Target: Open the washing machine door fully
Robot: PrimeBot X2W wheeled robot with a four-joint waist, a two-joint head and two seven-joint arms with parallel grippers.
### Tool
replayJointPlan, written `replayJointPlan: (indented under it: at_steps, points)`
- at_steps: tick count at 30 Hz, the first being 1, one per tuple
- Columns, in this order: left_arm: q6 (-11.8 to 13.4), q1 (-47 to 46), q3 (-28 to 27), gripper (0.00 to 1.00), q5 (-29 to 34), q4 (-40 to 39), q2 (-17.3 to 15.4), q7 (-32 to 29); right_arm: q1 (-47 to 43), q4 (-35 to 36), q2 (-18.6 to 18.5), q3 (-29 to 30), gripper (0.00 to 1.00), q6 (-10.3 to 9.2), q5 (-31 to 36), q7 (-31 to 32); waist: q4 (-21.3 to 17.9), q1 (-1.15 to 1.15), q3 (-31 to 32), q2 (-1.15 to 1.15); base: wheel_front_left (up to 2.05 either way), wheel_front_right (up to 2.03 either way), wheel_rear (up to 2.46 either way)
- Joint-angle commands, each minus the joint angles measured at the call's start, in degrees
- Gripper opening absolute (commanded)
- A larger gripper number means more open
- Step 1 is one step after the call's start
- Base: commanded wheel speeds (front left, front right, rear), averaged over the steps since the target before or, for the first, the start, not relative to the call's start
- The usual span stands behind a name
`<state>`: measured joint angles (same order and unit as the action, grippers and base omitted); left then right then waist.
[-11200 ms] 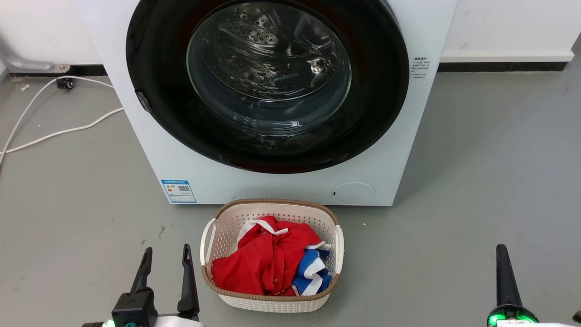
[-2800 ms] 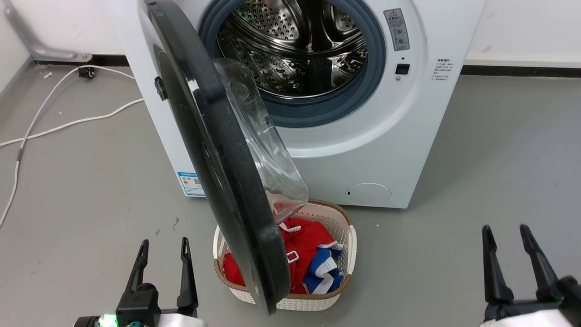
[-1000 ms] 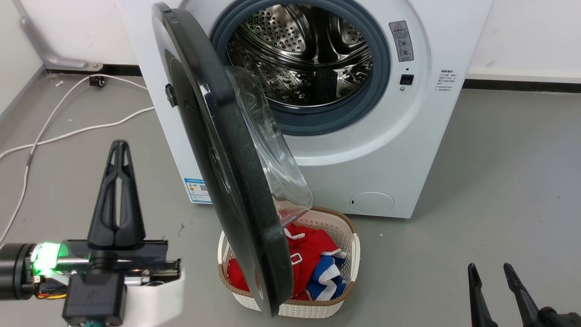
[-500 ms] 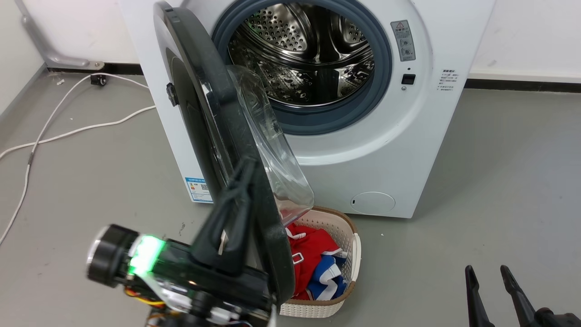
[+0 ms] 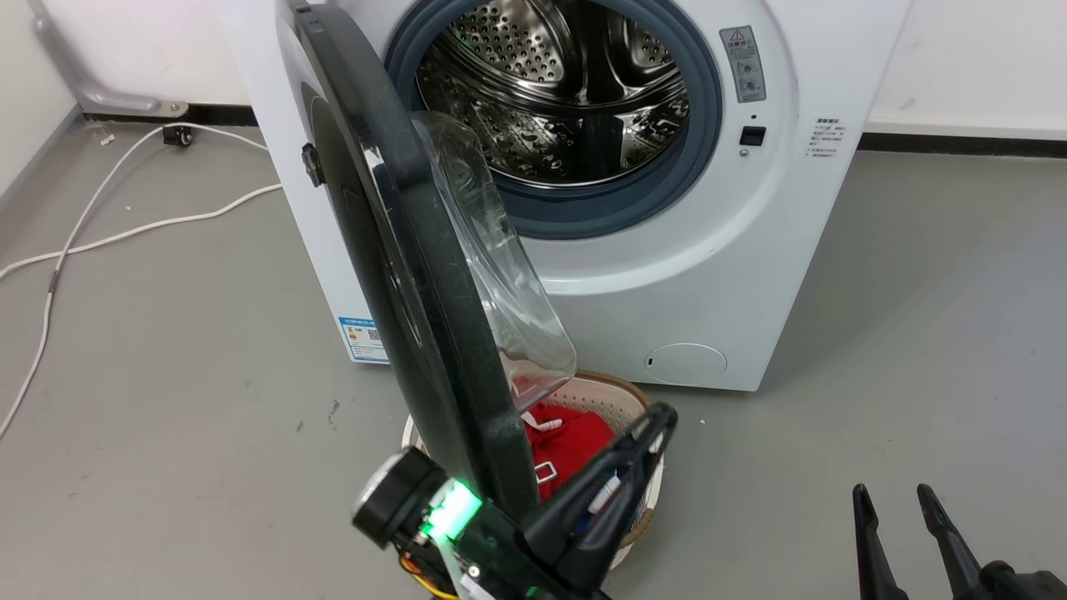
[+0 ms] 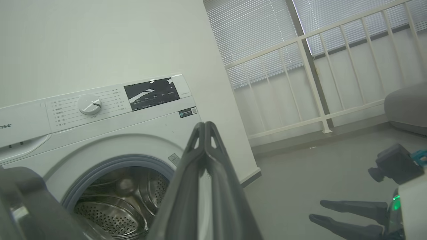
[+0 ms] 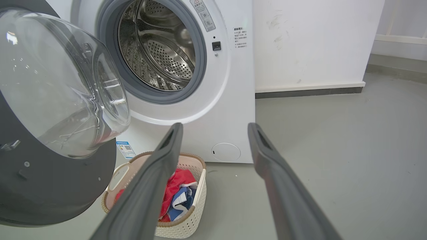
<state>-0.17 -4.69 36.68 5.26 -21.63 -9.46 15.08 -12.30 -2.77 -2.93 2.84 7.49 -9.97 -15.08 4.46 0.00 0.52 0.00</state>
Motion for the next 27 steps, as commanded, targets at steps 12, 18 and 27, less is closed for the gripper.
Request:
replayJointPlan:
  at_steps: [12, 18, 27]
  points:
    - [0.11, 3.46, 4.11, 0.0, -2.63, 8.7, -0.57, 0.13, 1.41, 0.06, 0.09, 0.12, 1.0, 0.01, 0.32, -0.12, -0.02, 0.0, -2.16, 0.0, 0.0, 0.0, 0.0]
    - [1.27, 4.14, 3.72, 0.0, -4.13, 13.6, -0.6, 0.13, 2.33, 0.05, 0.09, 0.13, 1.0, 0.01, 0.53, -0.12, 0.24, 0.0, -3.77, 0.0, 0.0, 0.0, 0.0]
    - [4.67, 5.77, -0.14, 0.0, -6.27, 17.41, -1.27, 0.14, 2.39, -0.69, 0.09, 0.28, 1.0, 0.01, 0.04, -0.12, 1.34, 0.0, -4.38, 0.0, 0.0, 0.0, 0.0]
